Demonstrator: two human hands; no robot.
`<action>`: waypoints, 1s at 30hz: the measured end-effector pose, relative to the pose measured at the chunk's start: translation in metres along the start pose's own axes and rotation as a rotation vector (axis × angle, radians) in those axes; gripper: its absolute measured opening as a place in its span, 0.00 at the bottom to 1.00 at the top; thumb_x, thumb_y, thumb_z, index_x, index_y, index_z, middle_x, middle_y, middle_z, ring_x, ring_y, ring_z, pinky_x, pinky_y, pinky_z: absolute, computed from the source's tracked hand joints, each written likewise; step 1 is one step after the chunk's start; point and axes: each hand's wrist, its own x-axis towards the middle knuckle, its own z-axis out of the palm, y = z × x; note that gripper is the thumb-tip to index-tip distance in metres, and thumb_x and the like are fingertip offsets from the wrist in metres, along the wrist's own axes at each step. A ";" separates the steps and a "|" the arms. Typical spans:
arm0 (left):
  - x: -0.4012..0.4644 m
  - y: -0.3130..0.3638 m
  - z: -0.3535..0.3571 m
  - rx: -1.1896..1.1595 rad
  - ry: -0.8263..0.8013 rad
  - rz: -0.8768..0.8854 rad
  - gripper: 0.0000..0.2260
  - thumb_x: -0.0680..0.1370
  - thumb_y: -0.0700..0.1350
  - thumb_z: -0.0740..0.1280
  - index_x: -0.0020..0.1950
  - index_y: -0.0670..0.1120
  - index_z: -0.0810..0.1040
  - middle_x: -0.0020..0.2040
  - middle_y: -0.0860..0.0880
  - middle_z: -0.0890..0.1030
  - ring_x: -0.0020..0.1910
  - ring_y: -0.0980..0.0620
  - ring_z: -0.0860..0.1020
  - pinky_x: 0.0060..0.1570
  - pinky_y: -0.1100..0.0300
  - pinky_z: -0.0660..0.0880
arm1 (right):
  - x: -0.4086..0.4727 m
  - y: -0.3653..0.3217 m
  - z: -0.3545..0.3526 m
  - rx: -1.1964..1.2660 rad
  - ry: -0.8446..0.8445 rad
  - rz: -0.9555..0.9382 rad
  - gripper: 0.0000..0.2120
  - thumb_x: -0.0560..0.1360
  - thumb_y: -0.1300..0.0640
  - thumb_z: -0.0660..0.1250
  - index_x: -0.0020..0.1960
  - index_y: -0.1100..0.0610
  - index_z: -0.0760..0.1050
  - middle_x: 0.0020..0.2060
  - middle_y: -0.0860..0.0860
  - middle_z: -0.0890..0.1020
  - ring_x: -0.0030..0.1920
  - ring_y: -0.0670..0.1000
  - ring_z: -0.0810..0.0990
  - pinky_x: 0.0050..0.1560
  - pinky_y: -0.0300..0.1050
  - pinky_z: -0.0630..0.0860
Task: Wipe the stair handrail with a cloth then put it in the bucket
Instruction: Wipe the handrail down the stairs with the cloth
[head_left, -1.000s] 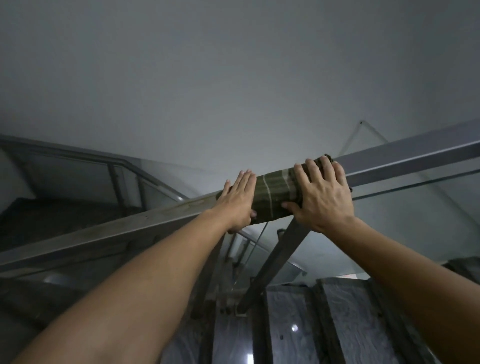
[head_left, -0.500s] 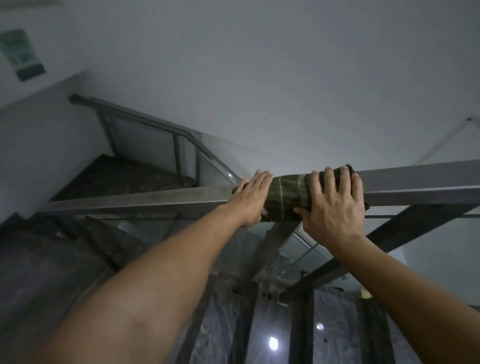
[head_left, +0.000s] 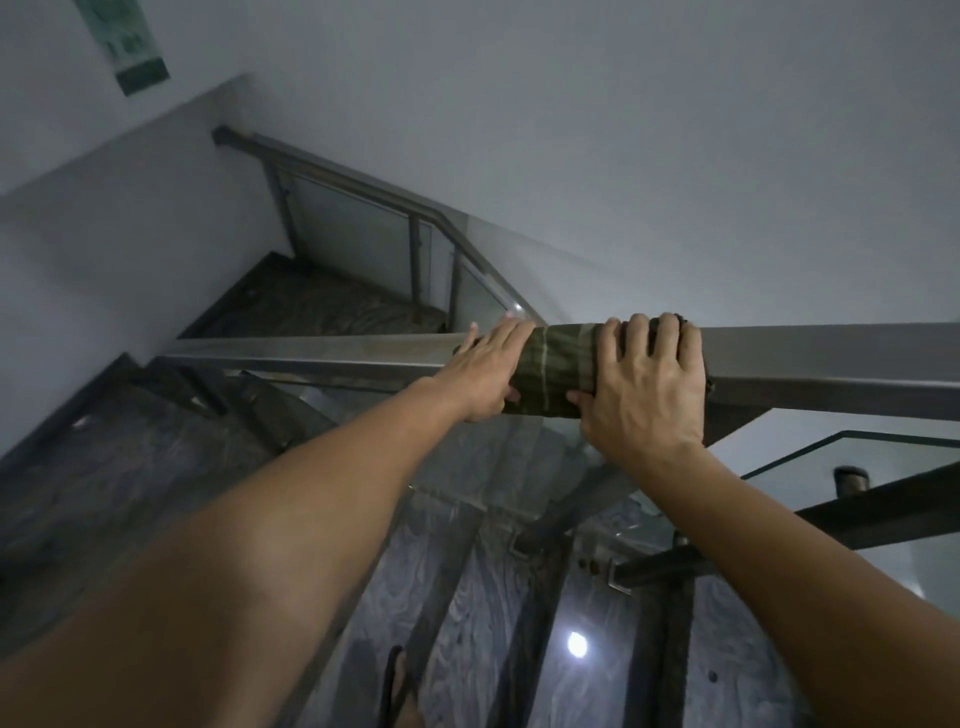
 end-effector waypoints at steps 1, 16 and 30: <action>0.000 -0.009 0.001 0.002 0.004 -0.004 0.40 0.72 0.35 0.67 0.77 0.47 0.47 0.79 0.44 0.51 0.78 0.47 0.44 0.76 0.42 0.41 | 0.003 -0.008 0.003 0.001 -0.002 -0.008 0.36 0.71 0.36 0.59 0.65 0.63 0.64 0.58 0.65 0.73 0.60 0.67 0.68 0.65 0.64 0.63; -0.013 -0.156 0.014 0.102 -0.016 -0.035 0.41 0.75 0.37 0.66 0.78 0.47 0.42 0.80 0.48 0.45 0.78 0.51 0.40 0.76 0.44 0.38 | 0.049 -0.141 0.035 0.000 -0.039 -0.051 0.38 0.73 0.37 0.58 0.69 0.67 0.61 0.61 0.67 0.71 0.63 0.69 0.67 0.67 0.65 0.62; -0.028 -0.242 0.024 0.090 0.130 0.043 0.40 0.72 0.36 0.69 0.77 0.43 0.49 0.73 0.43 0.59 0.71 0.44 0.59 0.73 0.51 0.59 | 0.095 -0.202 0.034 -0.131 -0.193 -0.333 0.37 0.77 0.39 0.54 0.74 0.64 0.52 0.71 0.67 0.61 0.72 0.67 0.59 0.72 0.65 0.56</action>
